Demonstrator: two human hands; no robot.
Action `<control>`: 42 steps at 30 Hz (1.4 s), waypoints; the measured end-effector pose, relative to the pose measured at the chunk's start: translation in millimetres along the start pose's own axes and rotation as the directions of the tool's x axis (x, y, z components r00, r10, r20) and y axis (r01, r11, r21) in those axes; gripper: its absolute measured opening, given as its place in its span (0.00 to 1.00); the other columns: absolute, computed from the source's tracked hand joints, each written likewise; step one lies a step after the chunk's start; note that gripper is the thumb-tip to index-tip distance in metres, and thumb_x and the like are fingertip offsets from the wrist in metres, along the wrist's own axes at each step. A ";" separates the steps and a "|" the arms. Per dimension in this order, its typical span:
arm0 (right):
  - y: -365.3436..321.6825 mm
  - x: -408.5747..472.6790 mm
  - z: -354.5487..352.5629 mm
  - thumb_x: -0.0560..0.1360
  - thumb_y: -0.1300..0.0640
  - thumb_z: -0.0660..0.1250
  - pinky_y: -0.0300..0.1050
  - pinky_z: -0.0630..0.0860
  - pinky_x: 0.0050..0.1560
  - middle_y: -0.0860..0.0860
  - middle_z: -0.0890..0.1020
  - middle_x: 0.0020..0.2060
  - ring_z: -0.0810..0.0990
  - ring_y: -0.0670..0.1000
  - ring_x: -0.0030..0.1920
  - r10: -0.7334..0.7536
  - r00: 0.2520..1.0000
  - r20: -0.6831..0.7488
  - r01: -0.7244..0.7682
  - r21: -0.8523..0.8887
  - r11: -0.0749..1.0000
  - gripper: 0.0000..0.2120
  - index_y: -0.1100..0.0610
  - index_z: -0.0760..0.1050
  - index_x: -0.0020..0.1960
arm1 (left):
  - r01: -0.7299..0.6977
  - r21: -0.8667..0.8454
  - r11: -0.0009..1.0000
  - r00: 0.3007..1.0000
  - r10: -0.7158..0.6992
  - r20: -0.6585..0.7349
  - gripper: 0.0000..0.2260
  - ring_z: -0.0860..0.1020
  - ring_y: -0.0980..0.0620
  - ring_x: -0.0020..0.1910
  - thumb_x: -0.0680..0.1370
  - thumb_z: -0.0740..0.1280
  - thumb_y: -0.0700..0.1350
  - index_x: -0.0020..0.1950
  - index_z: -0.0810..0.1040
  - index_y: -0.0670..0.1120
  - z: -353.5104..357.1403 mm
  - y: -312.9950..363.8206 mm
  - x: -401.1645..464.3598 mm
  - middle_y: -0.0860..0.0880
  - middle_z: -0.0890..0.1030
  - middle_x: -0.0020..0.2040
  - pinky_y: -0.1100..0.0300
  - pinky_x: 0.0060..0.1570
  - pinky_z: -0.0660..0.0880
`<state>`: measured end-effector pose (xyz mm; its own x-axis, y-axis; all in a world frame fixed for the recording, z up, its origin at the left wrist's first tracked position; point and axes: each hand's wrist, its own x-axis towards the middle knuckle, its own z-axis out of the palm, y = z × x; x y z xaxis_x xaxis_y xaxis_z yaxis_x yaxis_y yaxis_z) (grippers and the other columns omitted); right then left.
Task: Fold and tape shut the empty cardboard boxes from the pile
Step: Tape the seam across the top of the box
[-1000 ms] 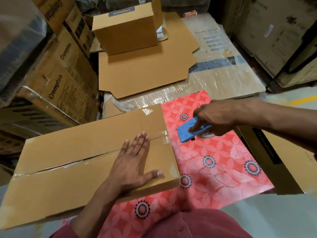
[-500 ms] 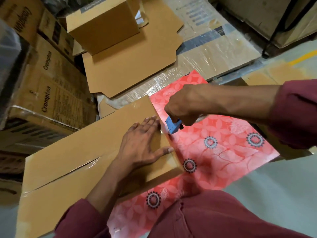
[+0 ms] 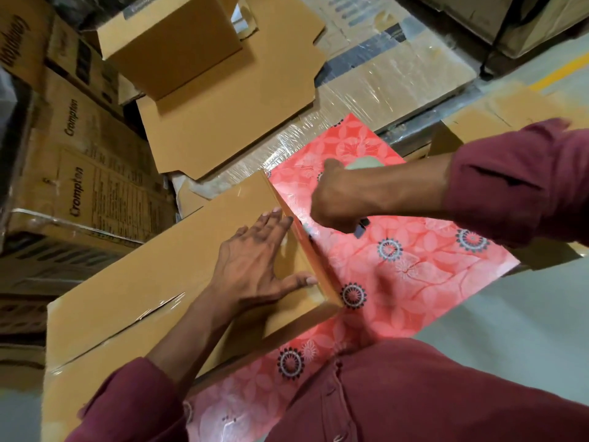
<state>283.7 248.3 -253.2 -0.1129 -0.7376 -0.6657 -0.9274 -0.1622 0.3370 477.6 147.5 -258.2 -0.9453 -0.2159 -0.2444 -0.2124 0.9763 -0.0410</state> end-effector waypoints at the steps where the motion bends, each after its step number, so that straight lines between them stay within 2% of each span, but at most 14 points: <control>1: 4.1 -1.3 8.5 0.75 0.53 0.71 0.57 0.76 0.58 0.49 0.80 0.51 0.77 0.55 0.50 0.008 1.000 0.016 -0.009 0.056 0.998 0.07 0.52 0.77 0.52 | 0.001 0.025 1.000 1.000 -0.002 0.026 0.55 0.59 0.49 0.83 0.67 0.47 0.86 0.84 0.57 0.52 0.8 0.8 1.0 0.47 0.56 0.85 0.43 0.75 0.68; 5: 11.2 3.6 51.6 0.76 0.55 0.68 0.45 0.78 0.49 0.51 0.85 0.51 0.81 0.56 0.47 0.035 0.980 0.196 -0.081 0.230 0.970 0.10 0.56 0.83 0.54 | 0.002 0.141 0.990 0.998 -0.012 0.066 0.59 0.49 0.45 0.85 0.65 0.43 0.88 0.85 0.55 0.50 5.6 7.3 4.4 0.45 0.49 0.86 0.36 0.78 0.58; 9: 8.0 9.4 74.9 0.78 0.50 0.69 0.40 0.72 0.38 0.51 0.84 0.42 0.76 0.54 0.39 -0.002 0.967 0.257 -0.095 0.364 0.926 0.11 0.55 0.87 0.53 | -0.079 0.235 0.969 0.996 0.069 0.050 0.57 0.39 0.43 0.84 0.64 0.42 0.88 0.78 0.69 0.51 0.6 11.5 22.8 0.44 0.48 0.86 0.26 0.75 0.41; 16: 14.7 29.8 107.1 0.76 0.52 0.70 0.47 0.75 0.44 0.52 0.86 0.44 0.75 0.56 0.39 -0.013 0.967 0.255 -0.111 0.468 0.877 0.11 0.58 0.86 0.52 | -0.436 0.249 0.865 0.898 0.400 0.181 0.43 0.56 0.44 0.83 0.76 0.39 0.79 0.56 0.87 0.57 4.6 11.3 58.5 0.56 0.75 0.75 0.26 0.74 0.36; 20: 29.3 33.2 117.5 0.71 0.56 0.73 0.47 0.78 0.48 0.57 0.87 0.48 0.78 0.57 0.40 -0.085 0.981 0.172 -0.022 0.539 0.842 0.05 0.56 0.86 0.45 | -0.581 0.148 0.801 0.813 0.561 0.155 0.29 0.62 0.49 0.82 0.86 0.46 0.62 0.57 0.87 0.57 16.2 14.2 58.8 0.61 0.84 0.63 0.23 0.73 0.40; 22: 32.6 36.9 115.5 0.76 0.63 0.67 0.38 0.74 0.43 0.57 0.86 0.56 0.75 0.54 0.44 -0.101 0.983 0.154 -0.020 0.633 0.774 0.10 0.59 0.85 0.55 | -0.591 0.067 0.804 0.806 0.588 0.066 0.25 0.65 0.50 0.80 0.87 0.49 0.60 0.63 0.85 0.54 20.6 16.7 54.2 0.58 0.84 0.63 0.26 0.76 0.43; 24: 37.2 38.0 117.4 0.78 0.66 0.66 0.28 0.70 0.33 0.52 0.85 0.59 0.76 0.50 0.47 -0.104 0.985 0.137 -0.032 0.739 0.673 0.17 0.59 0.82 0.65 | -0.499 -0.121 0.858 0.866 0.491 -0.093 0.25 0.66 0.50 0.80 0.86 0.52 0.60 0.68 0.82 0.49 21.4 18.9 49.1 0.52 0.81 0.69 0.32 0.79 0.45; 26: 39.9 39.0 131.0 0.76 0.65 0.72 0.30 0.70 0.35 0.50 0.85 0.60 0.78 0.49 0.50 -0.108 0.990 0.088 -0.005 0.796 0.605 0.20 0.58 0.80 0.68 | -0.332 -0.330 0.884 0.926 0.237 -0.295 0.22 0.67 0.51 0.79 0.86 0.56 0.57 0.70 0.80 0.46 18.9 20.2 45.3 0.50 0.79 0.71 0.38 0.81 0.50; 29: 36.2 50.9 163.1 0.74 0.65 0.74 0.40 0.70 0.44 0.52 0.81 0.59 0.76 0.50 0.51 -0.101 0.990 0.094 -0.036 0.881 0.472 0.23 0.52 0.80 0.68 | -0.109 -0.563 0.819 0.879 -0.185 -0.439 0.17 0.70 0.53 0.77 0.85 0.61 0.49 0.71 0.79 0.47 18.9 17.5 39.0 0.53 0.78 0.72 0.45 0.80 0.59; 31: 31.7 60.1 185.8 0.72 0.68 0.72 0.42 0.71 0.42 0.59 0.83 0.56 0.76 0.53 0.46 -0.109 0.989 0.096 -0.056 0.947 0.318 0.23 0.47 0.82 0.62 | -0.011 -0.605 0.796 0.835 -0.326 -0.444 0.17 0.70 0.52 0.77 0.84 0.62 0.44 0.72 0.79 0.46 23.6 14.4 35.2 0.51 0.77 0.72 0.43 0.79 0.62; 34: 22.7 75.1 217.6 0.64 0.64 0.72 0.51 0.74 0.44 0.64 0.84 0.56 0.78 0.56 0.44 -0.097 0.990 0.099 -0.094 0.994 0.053 0.23 0.42 0.85 0.53 | 0.085 -0.587 0.805 0.834 -0.380 -0.401 0.20 0.66 0.50 0.79 0.83 0.60 0.42 0.75 0.76 0.44 34.1 14.7 29.7 0.46 0.74 0.76 0.42 0.80 0.60; 36: 16.0 76.8 222.8 0.67 0.66 0.71 0.53 0.76 0.46 0.61 0.84 0.55 0.80 0.58 0.47 -0.070 0.988 0.135 -0.138 0.990 -0.030 0.22 0.44 0.85 0.54 | 0.112 -0.549 0.829 0.858 -0.359 -0.367 0.22 0.64 0.49 0.80 0.82 0.60 0.42 0.75 0.75 0.44 41.2 16.8 28.5 0.45 0.72 0.78 0.43 0.81 0.57; 39: 12.1 74.7 218.5 0.75 0.71 0.66 0.48 0.75 0.44 0.57 0.82 0.53 0.78 0.56 0.45 0.003 0.988 0.154 -0.154 0.988 -0.010 0.20 0.49 0.82 0.56 | 0.145 -0.512 0.847 0.877 -0.349 -0.329 0.23 0.64 0.50 0.81 0.81 0.59 0.44 0.75 0.76 0.43 45.9 20.3 29.3 0.45 0.70 0.79 0.41 0.80 0.56; 42: 7.2 69.9 210.5 0.74 0.63 0.66 0.47 0.76 0.47 0.58 0.82 0.55 0.77 0.55 0.46 0.056 0.987 0.148 -0.154 0.980 0.123 0.15 0.47 0.80 0.56 | 0.151 -0.508 0.848 0.877 -0.353 -0.327 0.23 0.64 0.51 0.80 0.81 0.58 0.44 0.75 0.76 0.44 46.5 23.4 29.5 0.46 0.70 0.79 0.44 0.80 0.53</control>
<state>194.1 333.5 -437.4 -0.2160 -0.6405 -0.7370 -0.4465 0.7360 -0.5088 456.2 164.6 -311.4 -0.8348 -0.5379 0.1170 -0.4489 0.7882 0.4208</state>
